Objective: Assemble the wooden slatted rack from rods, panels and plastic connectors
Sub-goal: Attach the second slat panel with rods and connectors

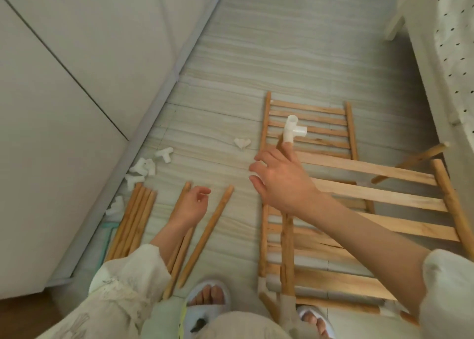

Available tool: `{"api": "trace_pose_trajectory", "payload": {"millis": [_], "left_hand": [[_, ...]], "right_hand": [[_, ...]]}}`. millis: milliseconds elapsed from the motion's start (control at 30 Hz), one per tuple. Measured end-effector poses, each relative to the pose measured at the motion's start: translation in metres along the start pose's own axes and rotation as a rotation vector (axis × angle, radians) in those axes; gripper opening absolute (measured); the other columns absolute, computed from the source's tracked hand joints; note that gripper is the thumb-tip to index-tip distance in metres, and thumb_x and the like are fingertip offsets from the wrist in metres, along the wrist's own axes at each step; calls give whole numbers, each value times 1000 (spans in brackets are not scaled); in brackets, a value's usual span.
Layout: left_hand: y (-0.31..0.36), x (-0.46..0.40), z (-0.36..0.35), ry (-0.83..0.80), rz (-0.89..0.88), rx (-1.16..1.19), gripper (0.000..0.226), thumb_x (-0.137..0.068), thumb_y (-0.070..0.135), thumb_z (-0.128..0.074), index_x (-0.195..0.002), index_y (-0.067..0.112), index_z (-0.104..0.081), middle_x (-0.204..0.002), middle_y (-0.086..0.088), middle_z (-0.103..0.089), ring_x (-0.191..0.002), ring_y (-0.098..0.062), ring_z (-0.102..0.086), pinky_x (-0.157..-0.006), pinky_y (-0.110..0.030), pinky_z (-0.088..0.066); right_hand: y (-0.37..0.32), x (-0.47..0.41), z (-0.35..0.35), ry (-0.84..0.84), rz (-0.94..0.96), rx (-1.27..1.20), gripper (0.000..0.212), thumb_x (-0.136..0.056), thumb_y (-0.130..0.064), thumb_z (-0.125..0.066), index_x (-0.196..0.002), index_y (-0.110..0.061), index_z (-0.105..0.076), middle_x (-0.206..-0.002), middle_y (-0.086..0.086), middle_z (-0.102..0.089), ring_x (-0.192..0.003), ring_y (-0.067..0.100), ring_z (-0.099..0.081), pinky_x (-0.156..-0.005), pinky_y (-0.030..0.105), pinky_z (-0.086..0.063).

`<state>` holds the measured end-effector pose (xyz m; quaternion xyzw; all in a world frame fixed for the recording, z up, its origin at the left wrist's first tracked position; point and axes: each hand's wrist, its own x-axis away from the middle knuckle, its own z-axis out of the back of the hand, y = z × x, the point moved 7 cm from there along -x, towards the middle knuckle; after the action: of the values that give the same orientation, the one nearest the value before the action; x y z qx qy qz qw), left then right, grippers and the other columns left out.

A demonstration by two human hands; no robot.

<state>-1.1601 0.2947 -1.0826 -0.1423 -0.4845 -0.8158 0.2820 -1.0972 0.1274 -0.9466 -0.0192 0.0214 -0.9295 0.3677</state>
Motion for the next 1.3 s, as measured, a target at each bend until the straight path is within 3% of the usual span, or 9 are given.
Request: {"api": "trace_pose_trajectory", "payload": {"millis": [67,133,300,533,700,867,1067,1200,1300], "left_hand": [[-26,-7,-5,-16,-20,-167,24,-94,3,-46,-111,4,-62,-149,-5,-37,-128,-21,-46,-95,-26,-38],[-45,-12,-18,-38,-55,-284,23,-92,3,-49,-110,3,-64,-150,-7,-36,-131,-21,-43,-89,-18,-35],[-67,-25,-54,-57,-115,-453,27,-93,18,-54,-120,13,-56,-125,-12,-57,-119,-29,-50,-94,-33,-41],[-85,-43,-78,-115,-70,-666,25,-91,15,-51,-114,6,-50,-118,-14,-55,-107,-30,-56,-84,-34,-43],[-13,-43,-44,42,-170,-245,21,-85,11,-61,-105,9,-57,-97,-6,-59,-88,-24,-59,-72,-27,-41],[93,-8,30,227,-319,277,23,-86,4,-60,-105,12,-51,-88,4,-56,-69,-15,-60,-69,-31,-55],[211,70,61,49,-480,627,20,-86,-6,-58,-103,2,-50,-87,-4,-54,-73,-17,-62,-69,-26,-58],[264,132,57,-51,-614,638,21,-86,-4,-61,-101,3,-48,-94,-10,-55,-84,-25,-67,-76,-33,-59],[292,164,51,-98,-681,666,17,-89,0,-58,-100,9,-49,-95,-11,-56,-88,-24,-66,-76,-34,-59]], "right_hand": [[-2,0,-17,-75,-33,7,28,-89,-28,-53,-98,-9,-71,-106,12,-66,-113,31,-57,-109,60,-18],[-3,3,-26,-63,-19,72,34,-87,-32,-46,-91,-12,-73,-99,9,-69,-108,29,-61,-109,59,-18],[0,3,-27,-44,-40,48,50,-86,-37,-29,-89,-16,-74,-92,3,-71,-103,24,-63,-111,55,-23],[1,5,-24,95,-15,10,44,-88,-34,-32,-82,-17,-73,-83,-1,-70,-91,21,-64,-111,51,-23],[1,9,-13,211,-13,-168,37,-89,-27,-37,-82,-16,-71,-83,-1,-69,-87,19,-64,-110,44,-29],[14,19,22,209,-122,-496,23,-94,-16,-50,-104,-6,-67,-100,8,-67,-95,26,-62,-88,39,-48],[28,32,84,94,-249,-584,39,-94,-32,-53,-128,-12,-53,-122,5,-60,-116,19,-54,-94,26,-38],[27,47,130,184,-268,-641,33,-93,-27,-56,-118,-7,-53,-96,6,-60,-87,23,-54,-69,26,-33],[39,67,155,323,-302,-712,19,-96,-18,-51,-110,-6,-54,-88,8,-62,-83,27,-58,-71,30,-39]]}}
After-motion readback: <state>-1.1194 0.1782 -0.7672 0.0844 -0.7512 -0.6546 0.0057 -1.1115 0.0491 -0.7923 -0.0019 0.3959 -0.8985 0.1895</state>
